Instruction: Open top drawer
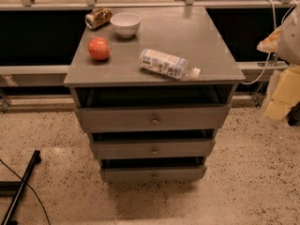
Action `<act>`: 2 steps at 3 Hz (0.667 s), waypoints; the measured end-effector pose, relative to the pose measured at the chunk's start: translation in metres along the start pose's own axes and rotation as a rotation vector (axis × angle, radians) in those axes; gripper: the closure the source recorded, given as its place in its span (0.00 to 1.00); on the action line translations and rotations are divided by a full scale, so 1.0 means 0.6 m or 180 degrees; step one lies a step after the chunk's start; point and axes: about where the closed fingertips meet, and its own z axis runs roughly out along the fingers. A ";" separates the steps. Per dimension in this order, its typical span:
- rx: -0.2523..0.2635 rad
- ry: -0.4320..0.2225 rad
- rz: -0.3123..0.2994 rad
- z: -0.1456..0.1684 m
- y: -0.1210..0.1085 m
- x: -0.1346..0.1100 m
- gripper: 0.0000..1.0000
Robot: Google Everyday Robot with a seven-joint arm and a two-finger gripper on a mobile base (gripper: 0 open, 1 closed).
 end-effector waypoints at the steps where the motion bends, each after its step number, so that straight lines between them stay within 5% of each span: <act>1: 0.0000 0.0000 0.0000 0.000 0.000 0.000 0.00; 2: 0.0019 -0.0042 0.0001 0.003 -0.002 -0.003 0.00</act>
Offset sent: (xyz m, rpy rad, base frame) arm 0.0071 0.0043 -0.0098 0.0365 -0.0073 0.0069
